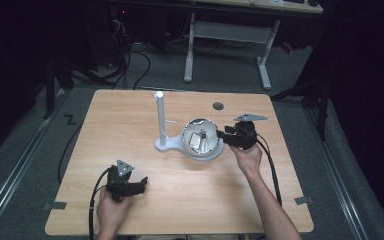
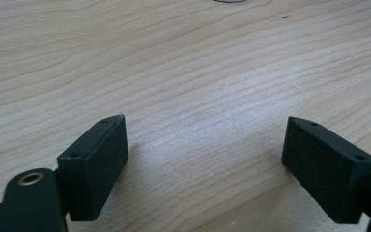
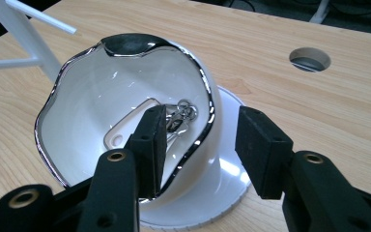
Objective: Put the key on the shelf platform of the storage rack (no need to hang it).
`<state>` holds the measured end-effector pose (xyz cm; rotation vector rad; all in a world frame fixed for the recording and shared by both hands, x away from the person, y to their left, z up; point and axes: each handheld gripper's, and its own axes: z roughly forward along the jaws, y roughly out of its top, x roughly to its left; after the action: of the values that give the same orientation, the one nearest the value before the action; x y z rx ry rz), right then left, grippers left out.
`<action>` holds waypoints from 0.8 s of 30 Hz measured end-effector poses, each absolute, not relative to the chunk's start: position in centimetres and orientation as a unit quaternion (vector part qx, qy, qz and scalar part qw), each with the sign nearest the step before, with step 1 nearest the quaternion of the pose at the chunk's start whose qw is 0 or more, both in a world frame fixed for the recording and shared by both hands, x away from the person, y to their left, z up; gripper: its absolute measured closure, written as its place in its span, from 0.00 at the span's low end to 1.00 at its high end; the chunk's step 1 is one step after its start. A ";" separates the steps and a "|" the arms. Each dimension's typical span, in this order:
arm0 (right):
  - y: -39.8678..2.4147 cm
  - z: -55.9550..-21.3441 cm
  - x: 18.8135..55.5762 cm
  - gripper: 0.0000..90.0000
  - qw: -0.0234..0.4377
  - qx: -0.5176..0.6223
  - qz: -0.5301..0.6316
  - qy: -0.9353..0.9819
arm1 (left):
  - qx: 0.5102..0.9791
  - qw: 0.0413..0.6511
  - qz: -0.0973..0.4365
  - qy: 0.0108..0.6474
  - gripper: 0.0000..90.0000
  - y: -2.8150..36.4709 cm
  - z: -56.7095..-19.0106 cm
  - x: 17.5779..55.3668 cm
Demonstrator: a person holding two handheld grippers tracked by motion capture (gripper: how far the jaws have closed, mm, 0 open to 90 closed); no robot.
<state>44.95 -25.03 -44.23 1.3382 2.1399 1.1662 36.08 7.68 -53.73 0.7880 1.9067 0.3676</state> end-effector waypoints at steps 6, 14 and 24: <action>-25.9 -43.7 44.5 0.61 0.187 0.475 0.416 0.753 | 0.325 0.499 0.152 0.789 0.19 7.7 -53.7 36.1; -27.0 -43.3 43.9 0.61 0.188 0.484 0.416 0.747 | 0.328 0.500 0.153 0.787 0.19 7.7 -53.7 36.1; -27.8 -42.6 43.0 0.61 0.205 0.490 0.406 0.744 | 0.328 0.500 0.153 0.787 0.19 7.7 -53.7 36.1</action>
<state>43.04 -27.84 -42.59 1.3664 2.0736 1.1306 36.07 7.71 -53.74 0.7929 1.9043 0.3689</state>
